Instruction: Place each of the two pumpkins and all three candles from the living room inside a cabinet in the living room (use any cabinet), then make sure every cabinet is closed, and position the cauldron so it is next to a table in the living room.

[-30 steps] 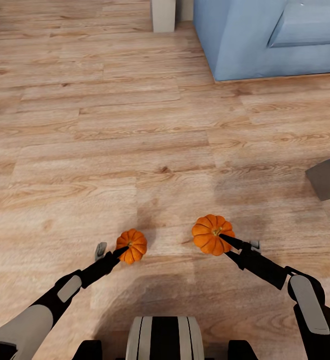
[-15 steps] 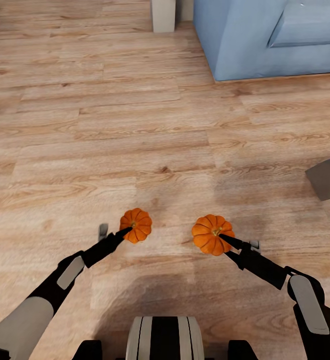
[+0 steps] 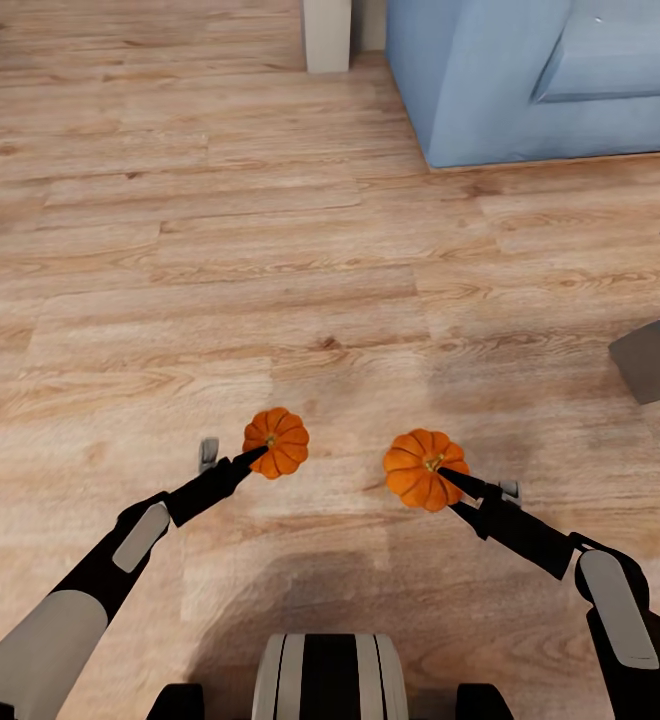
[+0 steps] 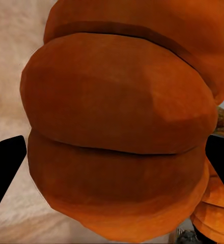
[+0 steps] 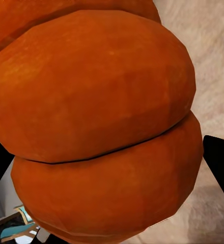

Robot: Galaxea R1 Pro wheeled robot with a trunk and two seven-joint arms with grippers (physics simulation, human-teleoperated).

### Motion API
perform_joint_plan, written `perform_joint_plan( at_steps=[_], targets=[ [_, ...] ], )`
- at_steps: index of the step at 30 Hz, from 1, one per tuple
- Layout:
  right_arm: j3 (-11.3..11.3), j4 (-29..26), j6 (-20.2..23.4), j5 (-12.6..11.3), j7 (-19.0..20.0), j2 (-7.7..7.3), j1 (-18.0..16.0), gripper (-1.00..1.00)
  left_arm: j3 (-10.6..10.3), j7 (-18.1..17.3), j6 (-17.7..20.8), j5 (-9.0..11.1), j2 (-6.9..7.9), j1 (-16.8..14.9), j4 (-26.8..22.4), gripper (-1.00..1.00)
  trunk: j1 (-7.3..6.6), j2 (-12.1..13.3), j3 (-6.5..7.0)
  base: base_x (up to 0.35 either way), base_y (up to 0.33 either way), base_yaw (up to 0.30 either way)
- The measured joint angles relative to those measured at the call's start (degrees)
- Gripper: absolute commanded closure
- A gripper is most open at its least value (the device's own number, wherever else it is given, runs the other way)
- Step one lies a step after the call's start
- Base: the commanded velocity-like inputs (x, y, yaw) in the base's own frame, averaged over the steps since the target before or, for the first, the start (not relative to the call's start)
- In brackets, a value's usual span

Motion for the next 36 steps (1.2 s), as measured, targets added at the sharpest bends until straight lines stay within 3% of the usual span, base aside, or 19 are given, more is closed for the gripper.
perform_joint_plan(
  at_steps=[13,21,36],
  targets=[
    [-0.1,0.3,0.0,0.4,-0.4,0.0,0.0,1.0,0.3,1.9,5.0,0.0,0.24,0.1,-3.0,1.0,-0.05,0.0,0.45,0.0,0.0,0.0],
    [-0.1,0.5,0.0,0.3,-0.4,0.0,0.0,1.0,0.3,4.3,9.1,0.3,0.46,0.3,-6.0,1.0,-0.26,0.1,2.22,0.0,0.0,0.0],
    [-0.1,0.6,0.0,0.3,-0.5,0.14,0.0,1.0,0.4,4.6,14.9,0.7,1.49,0.5,-6.6,1.0,-0.64,0.3,5.54,0.0,0.0,0.0]
  ],
)
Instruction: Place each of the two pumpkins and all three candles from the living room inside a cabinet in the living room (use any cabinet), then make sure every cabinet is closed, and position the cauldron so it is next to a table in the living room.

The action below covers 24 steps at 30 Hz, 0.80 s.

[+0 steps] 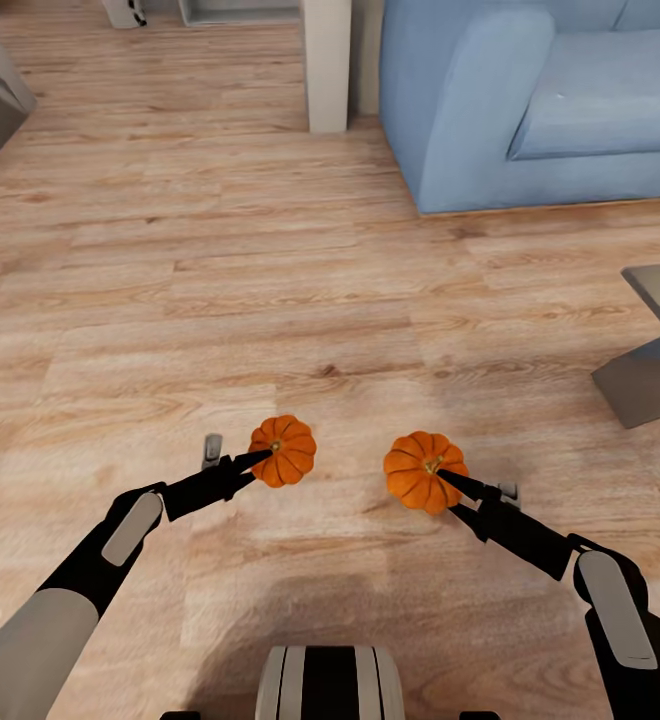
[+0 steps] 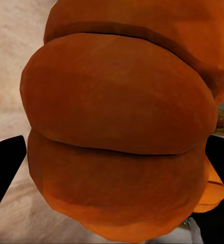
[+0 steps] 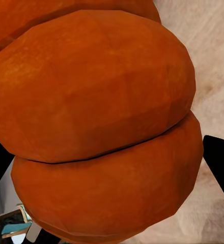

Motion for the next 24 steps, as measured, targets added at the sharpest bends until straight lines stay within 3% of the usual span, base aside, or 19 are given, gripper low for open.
perform_joint_plan(
  at_steps=[6,24],
  targets=[
    [-0.1,0.0,0.0,0.0,0.0,0.72,0.0,1.0,0.0,0.0,0.9,-0.1,0.04,0.0,0.0,1.0,-0.15,0.1,1.33,0.0,0.0,0.0],
    [-0.3,0.0,0.0,0.0,0.0,0.83,0.0,1.0,0.0,0.0,1.4,-0.5,0.13,0.0,0.1,1.0,-0.62,0.3,5.32,0.0,0.0,0.0]
  ],
)
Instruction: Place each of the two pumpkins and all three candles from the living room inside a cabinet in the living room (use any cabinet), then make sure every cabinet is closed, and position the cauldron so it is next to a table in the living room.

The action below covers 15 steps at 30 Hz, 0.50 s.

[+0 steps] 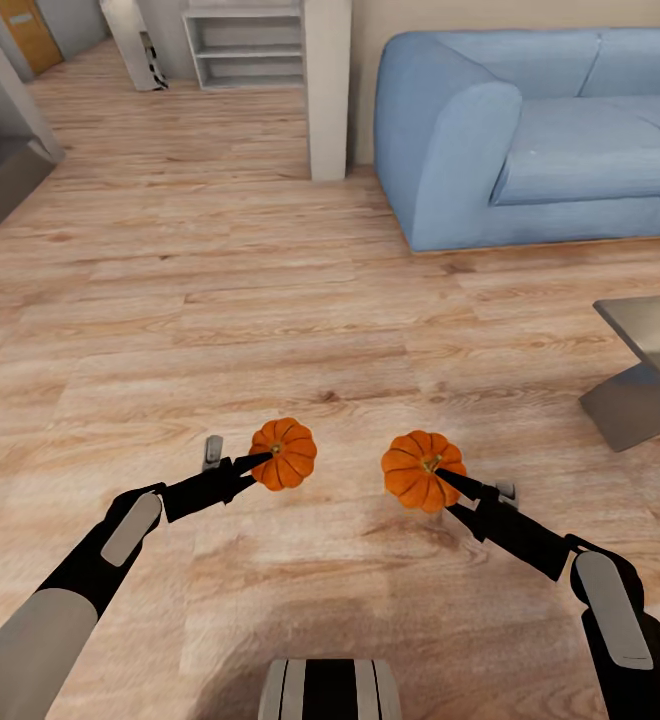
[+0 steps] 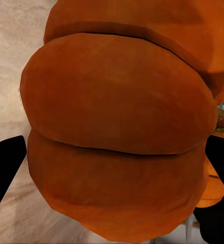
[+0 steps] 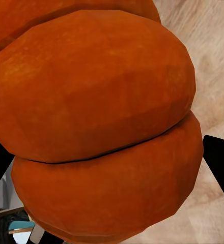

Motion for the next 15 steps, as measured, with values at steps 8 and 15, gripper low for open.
perform_joint_plan(
  at_steps=[8,15],
  targets=[
    [0.0,0.0,0.0,0.0,0.0,0.02,0.0,1.0,0.0,0.1,0.0,0.0,-0.01,0.0,0.0,1.0,-0.21,0.1,1.77,0.0,0.0,0.0],
    [-0.1,0.0,0.0,-0.1,0.0,0.02,0.1,1.0,0.0,0.1,0.0,0.0,-0.04,0.0,0.0,1.0,-0.39,0.2,3.33,0.0,0.0,0.0]
  ],
)
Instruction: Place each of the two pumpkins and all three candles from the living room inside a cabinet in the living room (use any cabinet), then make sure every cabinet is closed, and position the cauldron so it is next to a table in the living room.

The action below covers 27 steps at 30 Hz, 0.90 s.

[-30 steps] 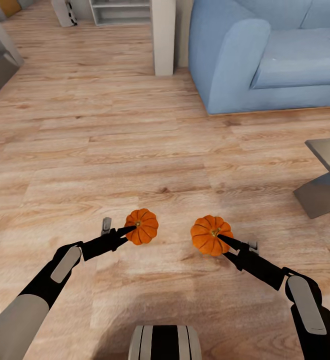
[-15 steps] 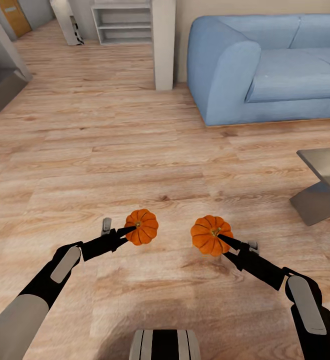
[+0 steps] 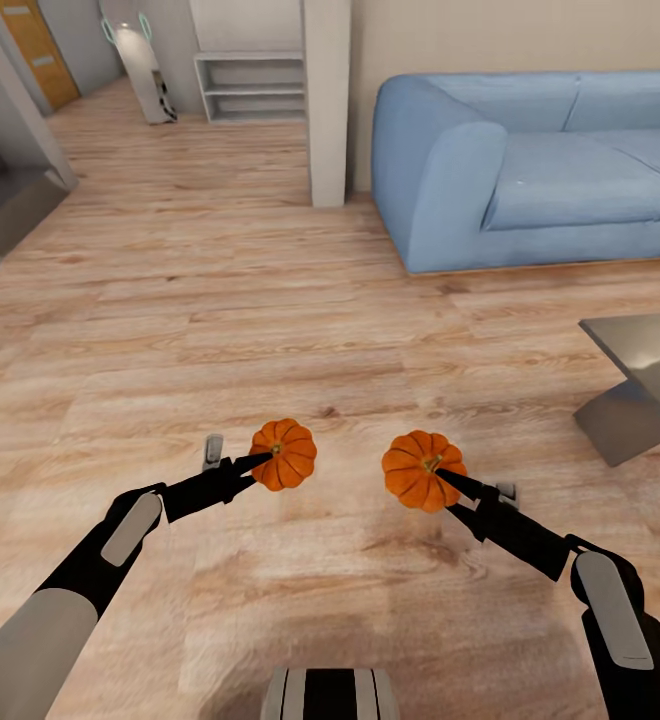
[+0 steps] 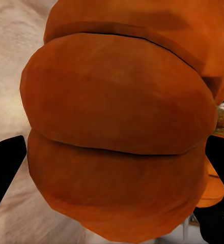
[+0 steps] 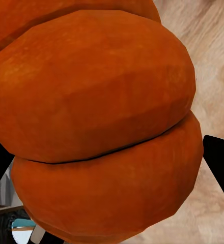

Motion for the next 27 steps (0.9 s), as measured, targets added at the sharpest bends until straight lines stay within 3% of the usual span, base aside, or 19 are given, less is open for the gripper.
perform_joint_plan(
  at_steps=[27],
  targets=[
    [0.1,0.1,0.0,0.2,0.0,0.02,0.0,1.0,0.0,0.6,0.0,0.0,-0.05,0.0,-0.2,1.0,-0.7,0.4,5.99,0.0,0.0,0.0]
  ],
)
